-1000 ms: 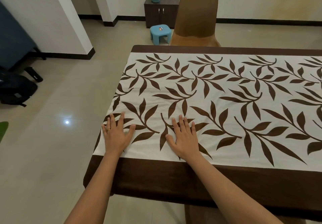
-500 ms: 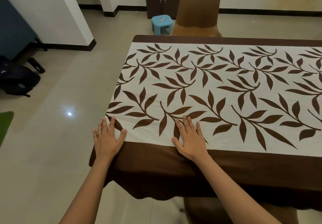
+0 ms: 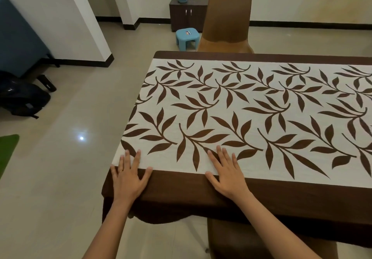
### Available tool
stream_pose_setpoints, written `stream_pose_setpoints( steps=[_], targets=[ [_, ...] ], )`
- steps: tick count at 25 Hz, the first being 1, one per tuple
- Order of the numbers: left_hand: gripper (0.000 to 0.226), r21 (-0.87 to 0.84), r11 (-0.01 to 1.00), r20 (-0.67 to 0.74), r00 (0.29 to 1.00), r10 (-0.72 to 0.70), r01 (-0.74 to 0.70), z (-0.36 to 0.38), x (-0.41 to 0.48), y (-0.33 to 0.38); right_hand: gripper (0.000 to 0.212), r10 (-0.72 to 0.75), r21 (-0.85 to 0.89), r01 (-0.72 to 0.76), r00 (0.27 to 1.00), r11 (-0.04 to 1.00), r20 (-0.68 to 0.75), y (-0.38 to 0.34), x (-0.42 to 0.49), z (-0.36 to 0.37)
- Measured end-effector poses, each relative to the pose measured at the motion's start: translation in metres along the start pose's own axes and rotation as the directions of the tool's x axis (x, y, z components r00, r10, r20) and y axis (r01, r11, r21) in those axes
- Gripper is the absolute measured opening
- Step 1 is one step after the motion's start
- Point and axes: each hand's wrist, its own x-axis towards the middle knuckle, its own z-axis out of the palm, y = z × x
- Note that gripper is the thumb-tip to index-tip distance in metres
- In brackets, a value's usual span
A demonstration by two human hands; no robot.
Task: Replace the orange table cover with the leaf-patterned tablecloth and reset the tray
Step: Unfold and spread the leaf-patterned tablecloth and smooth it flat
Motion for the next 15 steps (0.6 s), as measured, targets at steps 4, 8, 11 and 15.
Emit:
stream_pose_setpoints(
  steps=[4,8,11,15],
  targets=[
    [0.089,-0.013,0.992,0.01,0.992,-0.125,0.125,-0.004,-0.018,0.005,0.081,0.178,-0.006,-0.178,0.984,0.984,0.015,0.059,-0.041,-0.019],
    [0.084,-0.068,0.996,0.034,0.998,0.053,-0.051,0.001,-0.036,0.094,0.076,0.185,-0.013,-0.184,0.982,0.983,0.031,0.054,-0.064,-0.024],
    [0.076,-0.088,0.951,0.085,0.949,0.304,-0.297,0.023,-0.057,0.186,0.072,0.144,0.015,-0.145,0.988,0.989,0.05,0.051,-0.072,-0.022],
    [0.077,0.013,0.935,0.174,0.922,0.346,-0.353,0.043,-0.083,0.247,0.078,0.231,0.006,-0.231,0.973,0.973,0.013,0.134,-0.11,-0.039]
  ],
)
